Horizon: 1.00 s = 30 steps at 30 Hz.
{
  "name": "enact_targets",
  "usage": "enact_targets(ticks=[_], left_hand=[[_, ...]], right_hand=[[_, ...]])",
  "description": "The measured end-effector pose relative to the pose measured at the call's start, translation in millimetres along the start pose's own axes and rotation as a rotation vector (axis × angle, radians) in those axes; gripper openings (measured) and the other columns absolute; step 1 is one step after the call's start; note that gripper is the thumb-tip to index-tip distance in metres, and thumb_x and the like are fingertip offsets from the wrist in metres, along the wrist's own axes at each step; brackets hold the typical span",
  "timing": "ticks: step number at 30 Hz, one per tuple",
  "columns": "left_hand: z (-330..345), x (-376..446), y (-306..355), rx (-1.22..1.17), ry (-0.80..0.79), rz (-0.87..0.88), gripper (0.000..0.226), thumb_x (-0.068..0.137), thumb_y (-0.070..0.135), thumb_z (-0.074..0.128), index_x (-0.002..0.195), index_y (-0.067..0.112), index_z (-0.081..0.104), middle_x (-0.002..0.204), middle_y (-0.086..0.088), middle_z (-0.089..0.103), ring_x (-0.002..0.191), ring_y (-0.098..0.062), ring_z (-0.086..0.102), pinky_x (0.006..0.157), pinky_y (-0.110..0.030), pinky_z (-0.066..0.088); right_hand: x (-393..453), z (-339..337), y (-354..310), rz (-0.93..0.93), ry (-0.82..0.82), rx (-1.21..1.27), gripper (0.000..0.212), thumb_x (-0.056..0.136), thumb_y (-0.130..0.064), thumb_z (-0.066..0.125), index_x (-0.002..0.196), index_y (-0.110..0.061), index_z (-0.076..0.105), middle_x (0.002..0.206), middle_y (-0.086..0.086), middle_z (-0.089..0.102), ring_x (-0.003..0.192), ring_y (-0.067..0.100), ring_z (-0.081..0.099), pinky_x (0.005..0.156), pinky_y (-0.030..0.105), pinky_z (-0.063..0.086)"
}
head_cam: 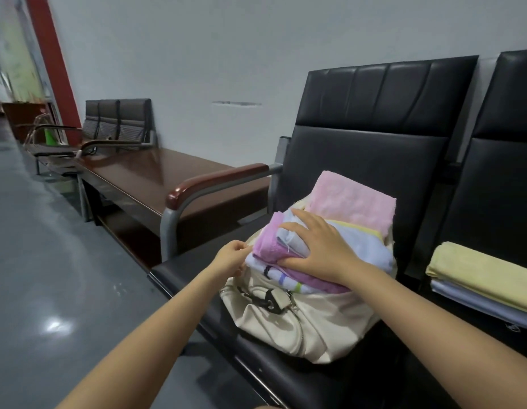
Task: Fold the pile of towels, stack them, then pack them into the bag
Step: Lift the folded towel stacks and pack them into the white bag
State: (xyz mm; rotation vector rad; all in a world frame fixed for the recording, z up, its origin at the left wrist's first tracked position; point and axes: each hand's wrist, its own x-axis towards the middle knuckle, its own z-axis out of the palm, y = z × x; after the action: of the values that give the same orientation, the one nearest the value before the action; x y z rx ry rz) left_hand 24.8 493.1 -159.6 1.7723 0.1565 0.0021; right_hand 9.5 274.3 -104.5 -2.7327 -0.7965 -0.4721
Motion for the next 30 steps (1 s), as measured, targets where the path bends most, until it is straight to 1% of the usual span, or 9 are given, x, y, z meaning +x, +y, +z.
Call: enact_targets(ticks=[6, 9, 13, 17, 19, 23, 25, 27, 30], left_hand=[[4, 5, 1, -0.203, -0.008, -0.096, 0.004, 0.080, 0.013, 0.066, 0.077, 0.010, 0.066, 0.078, -0.009, 0.056, 0.069, -0.017, 0.051, 0.058, -0.025, 0.040], [-1, 7, 9, -0.343, -0.036, -0.123, 0.024, 0.060, 0.018, 0.077, 0.075, 0.006, 0.062, 0.074, -0.013, 0.050, 0.066, -0.024, 0.047, 0.062, -0.032, 0.038], [-17, 13, 37, -0.454, 0.002, -0.068, 0.027, 0.087, 0.007, 0.062, 0.061, 0.008, 0.053, 0.048, -0.001, 0.044, 0.038, -0.008, 0.040, 0.044, -0.018, 0.032], [-30, 13, 81, -0.459, -0.051, 0.015, 0.017, 0.091, 0.011, 0.059, 0.074, 0.009, 0.058, 0.058, 0.001, 0.048, 0.047, -0.008, 0.042, 0.044, -0.016, 0.035], [-30, 15, 83, -0.395, -0.057, -0.043, 0.017, 0.092, 0.015, 0.059, 0.075, 0.010, 0.057, 0.060, 0.001, 0.046, 0.046, -0.008, 0.040, 0.042, -0.017, 0.033], [-16, 13, 65, -0.428, -0.002, -0.082, 0.029, 0.094, 0.013, 0.057, 0.065, 0.012, 0.054, 0.048, 0.004, 0.045, 0.041, -0.006, 0.040, 0.043, -0.017, 0.035], [-6, 11, 66, -0.240, 0.082, 0.008, 0.024, 0.091, 0.012, 0.059, 0.068, 0.012, 0.061, 0.057, 0.000, 0.053, 0.052, -0.012, 0.045, 0.052, -0.022, 0.036], [3, 10, 74, 0.173, 0.227, 0.210, 0.011, 0.089, 0.011, 0.058, 0.093, 0.013, 0.068, 0.088, -0.004, 0.063, 0.077, -0.017, 0.056, 0.066, -0.026, 0.042], [25, 6, 99, 0.701, 0.367, 0.606, 0.033, 0.089, 0.009, 0.055, 0.121, 0.015, 0.063, 0.121, -0.008, 0.057, 0.114, -0.027, 0.049, 0.090, -0.037, 0.044]], right_hand=[[2, 0, -4, 0.000, -0.013, -0.021, 0.092, 0.058, -0.083, 0.031, 0.137, -0.037, 0.045, 0.160, -0.007, 0.017, 0.146, 0.017, 0.018, 0.117, 0.035, 0.018], [13, -2, -12, -0.003, -0.085, -0.070, 0.085, 0.061, -0.083, 0.040, 0.134, -0.041, 0.046, 0.158, -0.009, 0.020, 0.143, 0.017, 0.021, 0.115, 0.035, 0.021], [38, -1, -15, 0.063, -0.156, -0.193, 0.068, 0.073, -0.070, 0.058, 0.131, -0.035, 0.048, 0.148, -0.005, 0.033, 0.133, 0.021, 0.032, 0.105, 0.042, 0.034], [58, 21, -38, 0.005, -0.218, -0.410, 0.045, 0.094, -0.046, 0.043, 0.131, -0.022, 0.050, 0.134, 0.009, 0.042, 0.123, 0.032, 0.038, 0.096, 0.041, 0.034], [67, 20, -42, -0.019, -0.332, -0.259, 0.043, 0.100, -0.039, 0.036, 0.132, -0.017, 0.052, 0.137, 0.010, 0.043, 0.124, 0.033, 0.041, 0.098, 0.040, 0.034], [63, -24, -17, 0.064, -0.437, 0.355, 0.040, 0.094, -0.055, 0.045, 0.129, -0.038, 0.057, 0.141, -0.018, 0.049, 0.129, 0.006, 0.044, 0.110, 0.030, 0.030], [51, -47, 3, 0.122, -0.389, 0.471, 0.033, 0.098, -0.042, 0.048, 0.128, -0.032, 0.059, 0.135, -0.018, 0.052, 0.126, 0.001, 0.043, 0.111, 0.024, 0.027], [39, -58, 32, 0.188, -0.182, 0.406, 0.025, 0.096, -0.036, 0.054, 0.117, -0.031, 0.065, 0.126, -0.015, 0.060, 0.118, 0.004, 0.050, 0.104, 0.023, 0.035], [16, -52, 81, 0.388, 0.059, 0.201, 0.033, 0.087, -0.042, 0.057, 0.117, -0.032, 0.065, 0.129, -0.007, 0.060, 0.120, 0.013, 0.051, 0.102, 0.032, 0.041]])
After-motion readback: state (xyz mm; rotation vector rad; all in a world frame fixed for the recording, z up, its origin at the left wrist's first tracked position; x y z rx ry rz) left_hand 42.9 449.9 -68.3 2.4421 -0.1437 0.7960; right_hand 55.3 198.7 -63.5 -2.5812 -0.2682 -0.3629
